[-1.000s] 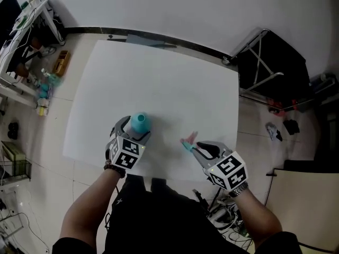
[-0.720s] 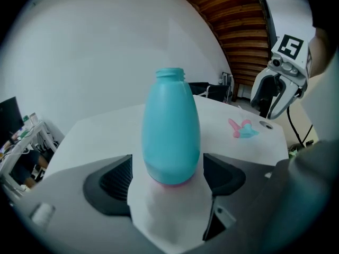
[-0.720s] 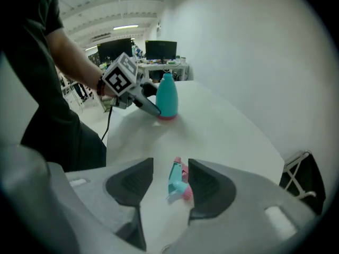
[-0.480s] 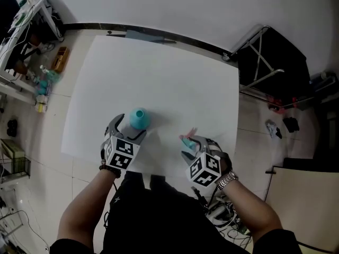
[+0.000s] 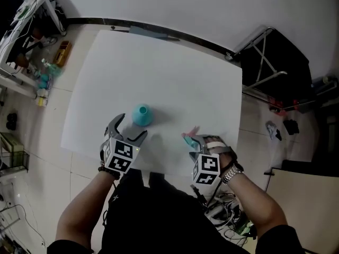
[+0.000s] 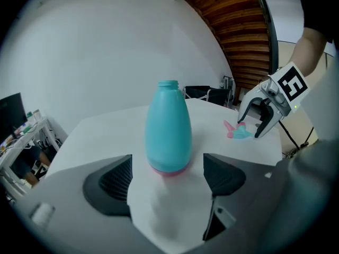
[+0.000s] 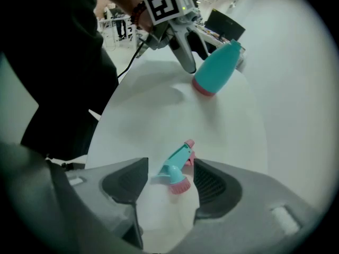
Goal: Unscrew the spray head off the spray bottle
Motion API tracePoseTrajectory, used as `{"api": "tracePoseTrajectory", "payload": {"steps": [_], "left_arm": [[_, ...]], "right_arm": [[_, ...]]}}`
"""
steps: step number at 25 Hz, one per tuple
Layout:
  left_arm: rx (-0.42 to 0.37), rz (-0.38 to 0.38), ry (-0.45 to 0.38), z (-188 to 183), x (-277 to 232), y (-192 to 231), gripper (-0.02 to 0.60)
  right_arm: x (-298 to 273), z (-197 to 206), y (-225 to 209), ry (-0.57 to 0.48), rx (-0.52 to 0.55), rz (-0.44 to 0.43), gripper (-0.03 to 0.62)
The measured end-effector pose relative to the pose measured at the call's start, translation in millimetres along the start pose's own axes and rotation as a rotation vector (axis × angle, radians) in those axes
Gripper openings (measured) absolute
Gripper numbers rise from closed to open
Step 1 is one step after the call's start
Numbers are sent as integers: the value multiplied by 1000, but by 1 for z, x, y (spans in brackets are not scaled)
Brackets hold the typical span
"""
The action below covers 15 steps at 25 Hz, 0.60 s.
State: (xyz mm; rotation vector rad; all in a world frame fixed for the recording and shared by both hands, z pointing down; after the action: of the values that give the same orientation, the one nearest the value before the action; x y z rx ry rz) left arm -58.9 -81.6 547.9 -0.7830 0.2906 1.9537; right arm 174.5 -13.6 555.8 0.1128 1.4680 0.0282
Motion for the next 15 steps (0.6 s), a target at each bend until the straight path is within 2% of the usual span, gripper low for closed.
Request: {"api": "tracePoseTrajectory", "payload": {"steps": [8,15], "left_arm": [[0,6,-8,1,6,-4,443],[-1,2,-12,-2,9,-5,443]], "right_arm": [[-12,10,4,117,316,9,265],[-21,15,4,181,438,-47,266]]}}
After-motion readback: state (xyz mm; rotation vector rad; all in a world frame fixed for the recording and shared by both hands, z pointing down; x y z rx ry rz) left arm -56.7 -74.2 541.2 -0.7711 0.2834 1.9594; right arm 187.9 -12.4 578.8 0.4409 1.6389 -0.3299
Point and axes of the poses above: the fingertips, and each gripper's own axes: x backward along the fingers, y to its left, z out of its underside, the point moved 6 cm from there along x, backward along the fingers, and after that the axes turned 9 degrees about -z, right-handed, at the moved point
